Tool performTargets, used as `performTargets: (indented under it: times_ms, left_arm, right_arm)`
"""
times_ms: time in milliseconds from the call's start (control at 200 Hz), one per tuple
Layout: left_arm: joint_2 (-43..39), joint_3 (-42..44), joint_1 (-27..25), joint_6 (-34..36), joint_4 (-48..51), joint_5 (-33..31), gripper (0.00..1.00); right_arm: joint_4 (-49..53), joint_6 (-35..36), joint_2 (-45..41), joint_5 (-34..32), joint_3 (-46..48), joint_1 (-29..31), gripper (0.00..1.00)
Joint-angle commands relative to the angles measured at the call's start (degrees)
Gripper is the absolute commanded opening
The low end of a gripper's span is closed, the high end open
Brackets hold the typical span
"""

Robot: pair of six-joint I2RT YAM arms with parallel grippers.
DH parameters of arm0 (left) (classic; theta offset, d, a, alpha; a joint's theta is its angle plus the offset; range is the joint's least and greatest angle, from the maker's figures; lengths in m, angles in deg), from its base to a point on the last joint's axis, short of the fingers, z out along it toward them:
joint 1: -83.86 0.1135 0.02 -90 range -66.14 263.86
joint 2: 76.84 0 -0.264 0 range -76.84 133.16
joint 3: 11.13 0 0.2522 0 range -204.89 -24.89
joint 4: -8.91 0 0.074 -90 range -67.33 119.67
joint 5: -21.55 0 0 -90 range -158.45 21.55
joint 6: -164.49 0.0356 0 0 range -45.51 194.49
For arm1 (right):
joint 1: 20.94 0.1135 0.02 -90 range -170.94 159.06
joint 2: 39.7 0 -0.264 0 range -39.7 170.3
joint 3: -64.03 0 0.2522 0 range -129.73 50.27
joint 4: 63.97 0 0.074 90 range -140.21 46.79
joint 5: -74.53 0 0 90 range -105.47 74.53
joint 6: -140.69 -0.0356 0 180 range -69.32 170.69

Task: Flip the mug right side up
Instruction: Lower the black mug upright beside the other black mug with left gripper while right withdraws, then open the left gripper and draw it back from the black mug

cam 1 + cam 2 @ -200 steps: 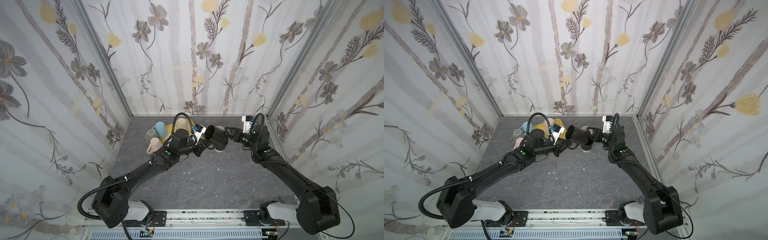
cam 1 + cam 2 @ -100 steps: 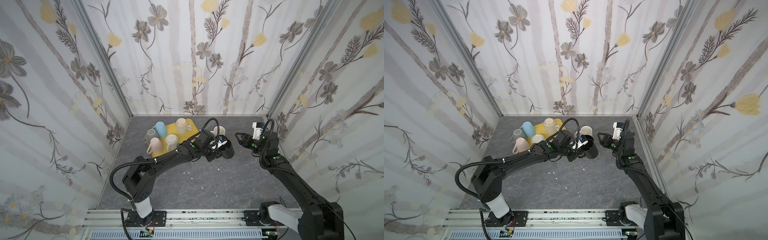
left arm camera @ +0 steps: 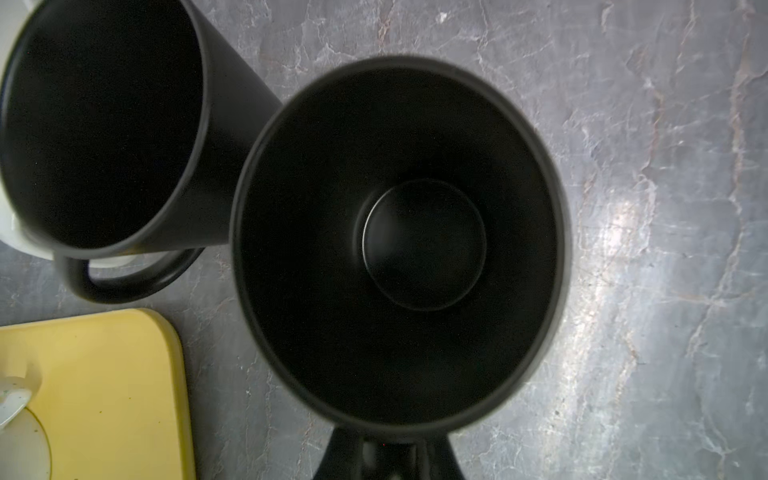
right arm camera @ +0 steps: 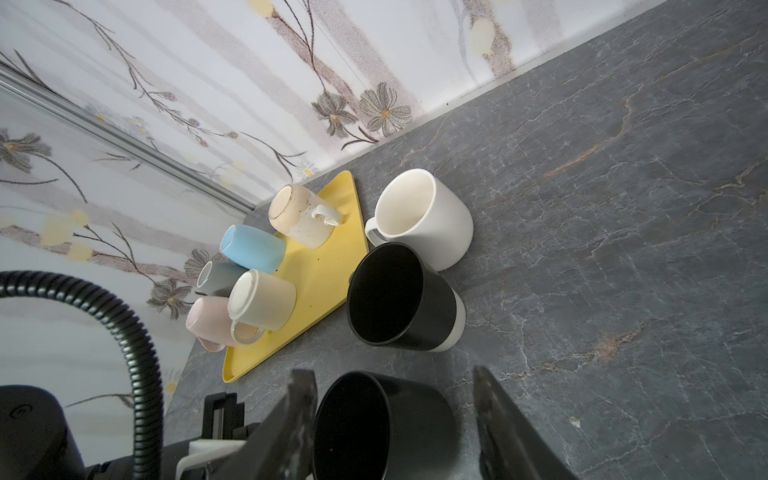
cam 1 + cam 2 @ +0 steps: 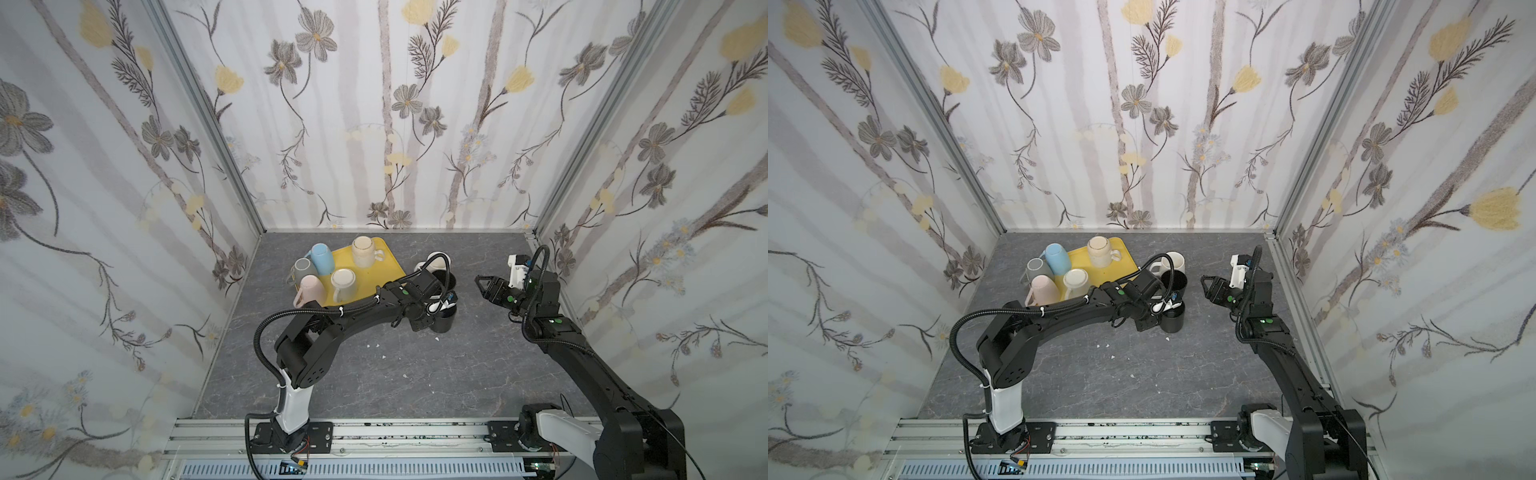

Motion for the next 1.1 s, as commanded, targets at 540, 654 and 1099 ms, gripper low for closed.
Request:
performTargets:
  times_ms: [540,654,1099]
  left_arm:
    - [2.89,-0.85,0.27,7.05,-7.93,-9.24,0.47]
    - [1.50,0.24,0.41,6.63,-9.51,-9.99,0.55]
    - [-13.55,12.01,7.65,-9.10,-26.20,-6.40,0.62]
  right_arm:
    - [-0.95,1.08,2.57,2.30,-0.50,-0.40,0.59]
    - [-0.84,1.01,2.69,2.49,-0.74,-0.45,0.59]
    - [1.47,-1.44,1.86,-0.83,-1.99,5.18,0.56]
